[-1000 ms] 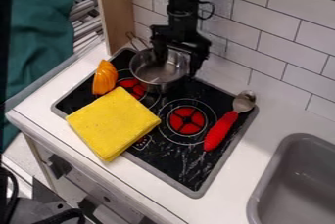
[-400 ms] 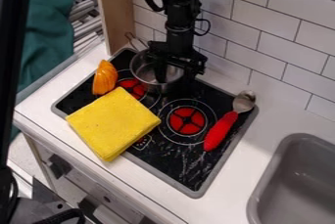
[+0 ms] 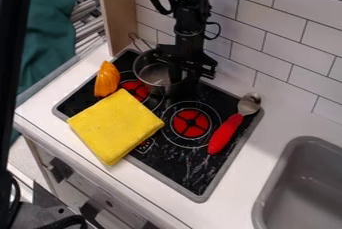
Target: Put the silver pan on the yellow cloth on the lower middle of the stove
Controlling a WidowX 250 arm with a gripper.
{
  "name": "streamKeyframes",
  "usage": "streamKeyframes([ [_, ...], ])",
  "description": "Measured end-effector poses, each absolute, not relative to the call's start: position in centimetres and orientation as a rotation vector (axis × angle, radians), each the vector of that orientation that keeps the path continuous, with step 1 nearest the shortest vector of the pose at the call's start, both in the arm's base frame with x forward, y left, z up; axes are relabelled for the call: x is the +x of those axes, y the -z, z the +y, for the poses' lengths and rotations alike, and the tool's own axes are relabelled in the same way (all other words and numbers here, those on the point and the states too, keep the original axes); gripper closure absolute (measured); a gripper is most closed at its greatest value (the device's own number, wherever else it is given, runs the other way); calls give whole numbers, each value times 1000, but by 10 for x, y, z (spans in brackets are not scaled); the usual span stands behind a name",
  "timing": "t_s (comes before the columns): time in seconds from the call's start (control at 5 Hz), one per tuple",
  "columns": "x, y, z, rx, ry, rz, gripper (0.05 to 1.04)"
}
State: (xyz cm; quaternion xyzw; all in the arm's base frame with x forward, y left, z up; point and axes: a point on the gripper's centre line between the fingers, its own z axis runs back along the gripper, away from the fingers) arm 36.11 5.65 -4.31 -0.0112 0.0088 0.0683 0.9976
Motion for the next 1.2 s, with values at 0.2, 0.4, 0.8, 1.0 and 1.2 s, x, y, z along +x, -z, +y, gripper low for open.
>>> streamKeyframes([
  [0.2,360,40,45,-32,-118,-9,958],
  [0.4,359,31,33,-31,-129,-34,1019],
  [0.8,345,-12,10,4,-229,-167,1023],
  [1.0,319,-47,6,46,-295,-264,1023],
  [1.2,286,-51,13,77,-380,-266,1026],
])
